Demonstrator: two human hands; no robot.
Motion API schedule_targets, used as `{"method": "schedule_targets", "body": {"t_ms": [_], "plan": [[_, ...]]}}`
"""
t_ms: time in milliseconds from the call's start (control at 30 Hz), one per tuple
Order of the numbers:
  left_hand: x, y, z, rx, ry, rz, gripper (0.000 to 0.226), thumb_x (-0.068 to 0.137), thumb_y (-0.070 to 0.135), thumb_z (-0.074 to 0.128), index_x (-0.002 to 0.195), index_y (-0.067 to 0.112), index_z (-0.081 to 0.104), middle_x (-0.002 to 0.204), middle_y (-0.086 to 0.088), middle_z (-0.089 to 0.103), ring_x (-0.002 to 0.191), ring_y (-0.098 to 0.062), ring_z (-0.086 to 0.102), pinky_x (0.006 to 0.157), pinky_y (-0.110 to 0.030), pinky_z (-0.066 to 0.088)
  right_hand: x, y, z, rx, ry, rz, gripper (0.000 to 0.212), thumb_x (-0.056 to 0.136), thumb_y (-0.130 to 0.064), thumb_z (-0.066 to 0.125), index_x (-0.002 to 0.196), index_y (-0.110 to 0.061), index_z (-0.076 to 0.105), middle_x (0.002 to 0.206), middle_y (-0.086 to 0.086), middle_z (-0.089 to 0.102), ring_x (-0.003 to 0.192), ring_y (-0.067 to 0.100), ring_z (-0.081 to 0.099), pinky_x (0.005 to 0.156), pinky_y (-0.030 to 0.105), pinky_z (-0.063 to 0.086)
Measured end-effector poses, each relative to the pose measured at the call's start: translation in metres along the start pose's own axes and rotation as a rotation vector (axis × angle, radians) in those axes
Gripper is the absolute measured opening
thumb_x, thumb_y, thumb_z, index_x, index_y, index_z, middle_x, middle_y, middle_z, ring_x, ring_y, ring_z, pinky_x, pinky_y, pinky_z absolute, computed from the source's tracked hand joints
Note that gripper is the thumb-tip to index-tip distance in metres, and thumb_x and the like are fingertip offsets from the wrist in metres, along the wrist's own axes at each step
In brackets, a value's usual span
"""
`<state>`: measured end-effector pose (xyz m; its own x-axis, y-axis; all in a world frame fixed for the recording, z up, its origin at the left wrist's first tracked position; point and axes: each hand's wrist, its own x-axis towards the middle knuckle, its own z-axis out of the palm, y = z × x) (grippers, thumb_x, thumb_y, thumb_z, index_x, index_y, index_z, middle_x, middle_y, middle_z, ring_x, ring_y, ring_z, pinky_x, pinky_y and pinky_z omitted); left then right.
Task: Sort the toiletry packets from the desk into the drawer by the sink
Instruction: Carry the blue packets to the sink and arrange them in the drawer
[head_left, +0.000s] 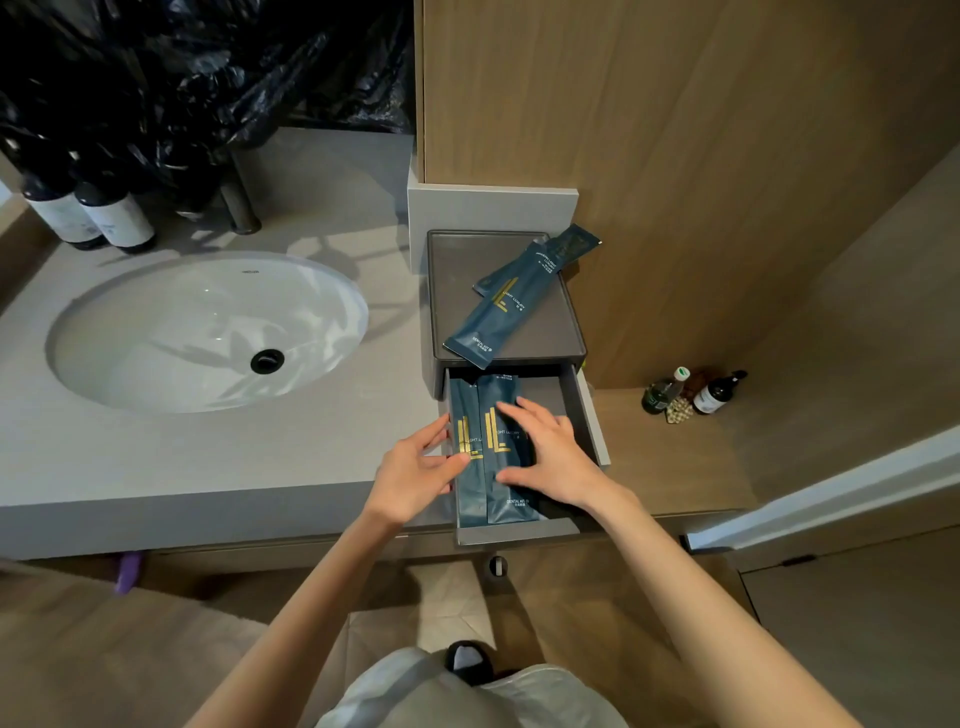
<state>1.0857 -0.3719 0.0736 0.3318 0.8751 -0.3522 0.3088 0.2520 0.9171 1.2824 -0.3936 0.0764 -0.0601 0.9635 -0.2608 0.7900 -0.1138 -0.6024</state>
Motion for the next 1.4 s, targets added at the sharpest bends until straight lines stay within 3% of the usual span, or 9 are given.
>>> {"method": "schedule_targets", "body": {"t_ms": [167, 467, 567, 667, 733, 800, 967, 1200, 1400], "plan": [[0.001, -0.001, 0.001, -0.015, -0.004, -0.008, 0.065, 0.088, 0.019, 0.064, 0.145, 0.025, 0.034, 0.148, -0.004, 0.042, 0.114, -0.023, 0.062, 0.07, -0.02, 0.056, 0.01, 0.006, -0.003, -0.172, -0.298, -0.034, 0.116, 0.065, -0.034, 0.085, 0.152, -0.039, 0.008, 0.16, -0.002, -0.019, 0.147, 0.021, -0.019, 0.119, 0.049, 0.008], [0.001, -0.002, 0.0, -0.038, -0.012, 0.006, 0.063, 0.088, 0.016, 0.065, 0.143, 0.026, 0.036, 0.144, -0.003, 0.045, 0.11, -0.021, 0.063, 0.073, -0.026, 0.057, 0.021, 0.01, -0.004, -0.254, -0.355, -0.088, 0.122, 0.062, -0.035, 0.087, 0.151, -0.04, 0.005, 0.16, -0.002, -0.02, 0.147, 0.021, -0.018, 0.121, 0.047, 0.01], [0.003, -0.002, -0.004, 0.088, 0.007, 0.039, 0.06, 0.087, 0.024, 0.066, 0.141, 0.026, 0.041, 0.138, 0.008, 0.048, 0.099, -0.012, 0.066, 0.082, -0.035, 0.058, 0.016, 0.008, -0.008, -0.281, -0.319, -0.091, 0.114, 0.064, -0.039, 0.085, 0.151, -0.041, 0.01, 0.162, -0.005, -0.011, 0.149, 0.021, -0.009, 0.12, 0.048, 0.015], [0.007, 0.004, -0.014, 0.243, 0.109, 0.055, 0.054, 0.085, 0.032, 0.066, 0.136, 0.024, 0.049, 0.134, 0.004, 0.058, 0.098, -0.01, 0.067, 0.095, -0.036, 0.052, 0.011, 0.005, -0.02, -0.219, -0.192, -0.099, 0.085, 0.076, -0.036, 0.078, 0.147, -0.037, 0.032, 0.159, -0.004, 0.023, 0.145, 0.019, 0.025, 0.115, 0.044, 0.031], [0.011, 0.017, -0.022, 0.28, 0.179, 0.117, 0.049, 0.088, 0.03, 0.062, 0.134, 0.022, 0.051, 0.127, 0.004, 0.061, 0.1, -0.011, 0.064, 0.091, -0.027, 0.05, 0.009, 0.002, -0.035, -0.18, -0.041, -0.137, 0.056, 0.084, -0.033, 0.069, 0.136, -0.033, 0.05, 0.142, -0.003, 0.051, 0.127, 0.015, 0.05, 0.106, 0.037, 0.043], [0.02, 0.036, -0.029, 0.319, 0.253, 0.218, 0.044, 0.089, 0.027, 0.06, 0.131, 0.019, 0.052, 0.12, 0.004, 0.064, 0.101, -0.01, 0.061, 0.086, -0.021, 0.046, 0.009, -0.005, -0.053, -0.147, 0.124, -0.154, 0.036, 0.089, -0.03, 0.063, 0.125, -0.031, 0.059, 0.119, -0.007, 0.066, 0.103, 0.006, 0.062, 0.091, 0.033, 0.053], [0.067, 0.083, -0.027, 0.448, 0.309, 0.339, 0.049, 0.087, 0.031, 0.062, 0.132, 0.016, 0.05, 0.122, -0.002, 0.061, 0.111, -0.018, 0.058, 0.095, -0.033, 0.047, 0.039, -0.009, -0.099, 0.035, 0.47, -0.107, 0.016, 0.092, -0.021, 0.058, 0.105, -0.026, 0.066, 0.088, -0.008, 0.067, 0.078, 0.004, 0.061, 0.069, 0.022, 0.049], [0.127, 0.098, 0.004, 0.694, 0.263, 0.264, 0.08, 0.071, 0.061, 0.065, 0.137, 0.024, 0.039, 0.125, -0.007, 0.053, 0.119, -0.026, 0.046, 0.096, -0.045, 0.045, 0.115, 0.024, -0.138, 0.177, 0.505, 0.044, 0.04, 0.094, -0.021, 0.055, 0.133, -0.03, 0.048, 0.114, 0.004, 0.063, 0.106, 0.019, 0.057, 0.086, 0.024, 0.038], [0.145, 0.09, 0.017, 0.77, 0.281, 0.174, 0.091, 0.068, 0.056, 0.073, 0.142, 0.022, 0.033, 0.124, -0.009, 0.048, 0.114, -0.028, 0.045, 0.099, -0.037, 0.04, 0.171, 0.039, -0.148, 0.439, 0.436, 0.228, 0.047, 0.097, -0.026, 0.05, 0.141, -0.035, 0.037, 0.138, 0.004, 0.05, 0.122, 0.023, 0.048, 0.101, 0.034, 0.037]]}}
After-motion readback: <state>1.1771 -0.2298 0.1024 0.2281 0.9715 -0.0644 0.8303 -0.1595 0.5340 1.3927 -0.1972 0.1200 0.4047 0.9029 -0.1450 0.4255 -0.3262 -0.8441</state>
